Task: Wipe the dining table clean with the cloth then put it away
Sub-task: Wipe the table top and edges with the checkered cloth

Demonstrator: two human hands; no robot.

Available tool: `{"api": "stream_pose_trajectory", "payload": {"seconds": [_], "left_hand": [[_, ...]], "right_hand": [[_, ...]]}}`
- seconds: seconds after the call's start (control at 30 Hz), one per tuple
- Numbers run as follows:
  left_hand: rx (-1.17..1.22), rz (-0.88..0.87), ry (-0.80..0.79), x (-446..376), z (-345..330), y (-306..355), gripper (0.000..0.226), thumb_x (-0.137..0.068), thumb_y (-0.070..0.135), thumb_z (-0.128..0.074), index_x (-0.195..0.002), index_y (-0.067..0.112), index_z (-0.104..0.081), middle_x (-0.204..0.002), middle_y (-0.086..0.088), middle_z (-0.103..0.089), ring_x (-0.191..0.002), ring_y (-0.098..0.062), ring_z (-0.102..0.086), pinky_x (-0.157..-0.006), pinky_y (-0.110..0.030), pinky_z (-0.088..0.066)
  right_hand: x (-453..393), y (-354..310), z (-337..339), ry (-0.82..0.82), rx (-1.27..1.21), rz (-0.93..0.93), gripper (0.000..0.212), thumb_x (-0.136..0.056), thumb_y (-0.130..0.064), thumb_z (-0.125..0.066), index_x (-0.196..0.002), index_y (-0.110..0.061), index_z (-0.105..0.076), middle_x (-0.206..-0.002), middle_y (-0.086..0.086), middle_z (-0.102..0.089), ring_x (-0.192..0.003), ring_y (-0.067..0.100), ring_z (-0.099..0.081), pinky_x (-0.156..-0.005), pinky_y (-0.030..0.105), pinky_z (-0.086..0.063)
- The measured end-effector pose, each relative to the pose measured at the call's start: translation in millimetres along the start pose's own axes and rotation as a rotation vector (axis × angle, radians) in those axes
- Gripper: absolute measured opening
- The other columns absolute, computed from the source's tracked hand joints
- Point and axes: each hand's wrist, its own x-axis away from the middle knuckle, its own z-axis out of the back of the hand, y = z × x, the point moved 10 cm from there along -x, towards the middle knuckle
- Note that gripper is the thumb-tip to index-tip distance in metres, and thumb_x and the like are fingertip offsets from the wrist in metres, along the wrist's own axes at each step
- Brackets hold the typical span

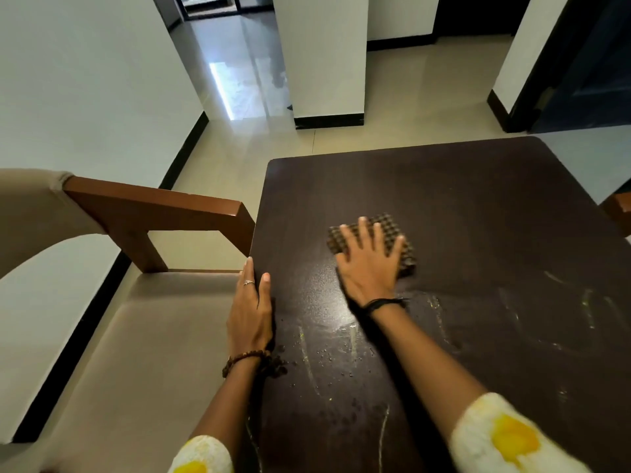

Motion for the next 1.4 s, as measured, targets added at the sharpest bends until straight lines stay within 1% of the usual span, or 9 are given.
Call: {"api": "stream_pose_trajectory", "payload": {"seconds": [0.13,0.3,0.43,0.57,0.77,0.97,1.2,1.3,1.4], "left_hand": [[0.040,0.008,-0.015,1.0,0.3,-1.1,0.066,-0.085,0.059,-0.015,-0.145,0.033,-0.009,-0.152,0.004,-0.022,-0.134,-0.021,-0.029,-0.104,-0.042,-0.029],[0.029,-0.100,0.001,1.2,0.9,7.9,0.061,-0.089,0.057,-0.020,-0.144,0.030,-0.017,-0.149,0.002,-0.029,-0.135,-0.018,-0.026,-0.114,-0.048,-0.010],[-0.169,-0.256,-0.046,16.5,-15.2,40.5,0.057,-0.091,0.045,-0.027,-0.144,0.024,-0.019,-0.151,0.000,-0.023,-0.138,-0.012,-0.014,-0.114,-0.038,-0.003],[-0.075,-0.403,-0.220,56.6,-69.3,106.7,0.053,-0.090,0.050,-0.024,-0.140,0.037,-0.011,-0.148,0.017,-0.011,-0.137,0.002,-0.006,-0.111,-0.020,0.006],[-0.017,-0.414,-0.299,95.0,-130.2,161.5,0.058,-0.087,0.056,-0.011,-0.140,0.035,-0.003,-0.150,0.016,-0.001,-0.136,0.004,0.007,-0.112,-0.024,0.011],[-0.246,-0.431,-0.262,100.9,-141.2,156.0,0.061,-0.085,0.051,0.001,-0.141,0.028,0.004,-0.151,0.011,0.002,-0.137,-0.001,0.009,-0.109,-0.027,0.016],[-0.145,-0.456,-0.199,103.8,-133.3,170.0,0.060,-0.098,0.022,-0.036,-0.140,0.026,0.006,-0.149,0.012,0.003,-0.137,0.000,-0.001,-0.111,-0.025,0.011],[-0.139,-0.471,-0.201,104.0,-134.1,169.8,0.064,-0.096,0.021,-0.040,-0.140,0.029,0.006,-0.149,0.012,0.001,-0.137,-0.001,-0.005,-0.111,-0.022,0.010],[-0.251,-0.547,-0.221,109.9,-139.9,171.8,0.053,-0.095,0.028,-0.029,-0.142,0.027,-0.003,-0.150,0.008,-0.009,-0.138,-0.005,-0.008,-0.112,-0.025,0.007]], "right_hand": [[22.4,-103.9,-32.1,-0.095,-0.025,0.202,0.054,-0.096,-0.045,-0.029,-0.147,-0.032,-0.016,-0.159,0.003,-0.003,-0.145,0.026,0.002,-0.107,0.061,0.016],[25.8,-93.3,-27.9,-0.073,-0.067,0.296,0.051,-0.096,-0.040,-0.033,-0.145,-0.032,-0.023,-0.158,0.000,-0.011,-0.146,0.024,-0.003,-0.111,0.057,0.011],[11.2,11.0,1.9,-0.010,-0.085,0.157,0.050,-0.094,-0.038,-0.036,-0.143,-0.035,-0.029,-0.157,-0.003,-0.017,-0.145,0.021,-0.010,-0.112,0.055,0.007],[6.5,158.9,44.2,0.038,-0.014,-0.060,0.051,-0.095,-0.039,-0.037,-0.144,-0.036,-0.025,-0.157,-0.004,-0.016,-0.144,0.020,-0.011,-0.113,0.056,-0.002],[24.7,298.3,79.0,0.022,-0.026,-0.375,0.050,-0.097,-0.039,-0.036,-0.146,-0.033,-0.023,-0.158,-0.003,-0.011,-0.145,0.022,-0.006,-0.113,0.059,0.000],[21.5,241.6,66.5,0.050,0.011,-0.296,0.051,-0.097,-0.040,-0.035,-0.146,-0.034,-0.021,-0.158,-0.001,-0.009,-0.145,0.024,-0.005,-0.111,0.062,0.003],[39.8,104.7,31.2,0.006,0.002,0.100,0.051,-0.095,-0.039,-0.034,-0.145,-0.035,-0.023,-0.158,-0.004,-0.011,-0.146,0.021,-0.005,-0.111,0.057,0.008],[43.0,115.4,34.5,-0.021,-0.017,0.189,0.051,-0.095,-0.036,-0.036,-0.145,-0.036,-0.023,-0.158,-0.005,-0.014,-0.145,0.019,-0.007,-0.113,0.055,0.005],[38.9,173.7,50.9,-0.011,-0.023,0.123,0.051,-0.096,-0.036,-0.036,-0.145,-0.036,-0.023,-0.157,-0.005,-0.014,-0.145,0.019,-0.009,-0.113,0.054,0.002]]}}
